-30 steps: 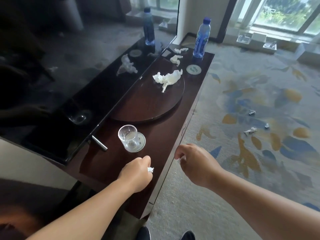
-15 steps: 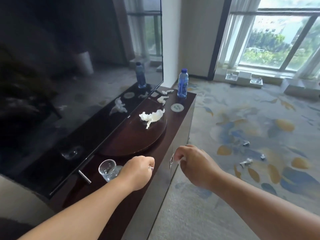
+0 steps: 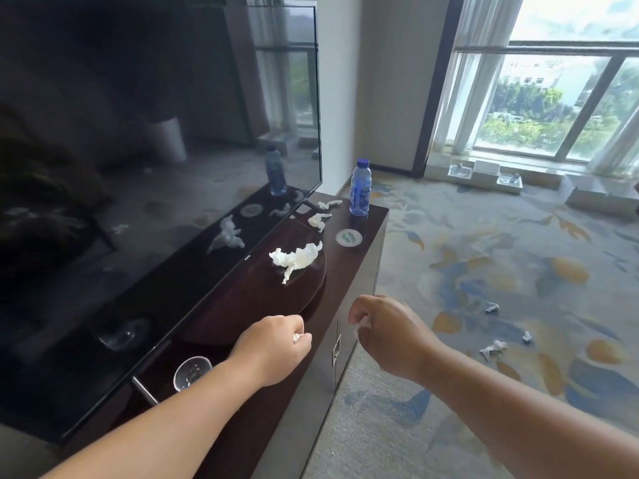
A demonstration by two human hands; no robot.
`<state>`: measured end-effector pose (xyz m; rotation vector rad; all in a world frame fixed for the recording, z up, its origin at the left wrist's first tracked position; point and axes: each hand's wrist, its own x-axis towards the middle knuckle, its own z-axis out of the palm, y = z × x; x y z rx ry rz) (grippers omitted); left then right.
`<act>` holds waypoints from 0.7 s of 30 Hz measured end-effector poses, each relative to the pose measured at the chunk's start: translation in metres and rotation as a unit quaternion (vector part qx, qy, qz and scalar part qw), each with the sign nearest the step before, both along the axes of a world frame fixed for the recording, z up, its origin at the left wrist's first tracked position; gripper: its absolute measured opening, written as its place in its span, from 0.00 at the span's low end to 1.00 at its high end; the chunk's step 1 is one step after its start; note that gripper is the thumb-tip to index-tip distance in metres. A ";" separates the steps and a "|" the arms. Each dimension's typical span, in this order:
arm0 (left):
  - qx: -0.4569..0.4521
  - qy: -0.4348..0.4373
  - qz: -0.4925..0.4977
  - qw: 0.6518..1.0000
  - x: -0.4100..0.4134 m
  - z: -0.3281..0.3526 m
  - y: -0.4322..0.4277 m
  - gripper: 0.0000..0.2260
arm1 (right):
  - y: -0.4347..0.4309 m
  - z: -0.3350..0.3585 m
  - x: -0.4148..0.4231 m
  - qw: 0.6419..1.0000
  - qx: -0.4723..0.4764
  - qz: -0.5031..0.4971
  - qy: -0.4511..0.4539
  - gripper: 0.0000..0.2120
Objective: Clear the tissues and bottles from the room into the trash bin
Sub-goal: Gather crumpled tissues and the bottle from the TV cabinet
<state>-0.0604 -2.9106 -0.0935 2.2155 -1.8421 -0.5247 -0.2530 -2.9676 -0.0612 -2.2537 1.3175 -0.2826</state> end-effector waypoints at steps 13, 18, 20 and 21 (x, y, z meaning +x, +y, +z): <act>-0.006 0.054 0.024 0.998 0.051 -0.009 -0.076 0.06 | -0.070 0.006 0.050 1.000 0.001 0.007 0.027 0.15; -0.004 0.045 0.043 0.998 0.059 -0.020 -0.094 0.01 | -0.100 -0.004 0.059 0.999 0.004 0.035 0.022 0.13; 0.006 0.035 0.053 0.998 0.058 -0.026 -0.099 0.03 | -0.114 -0.012 0.061 0.998 0.005 0.050 0.024 0.13; 0.014 0.030 0.059 0.998 0.058 -0.029 -0.102 0.04 | -0.122 -0.015 0.062 0.998 0.008 0.057 0.024 0.13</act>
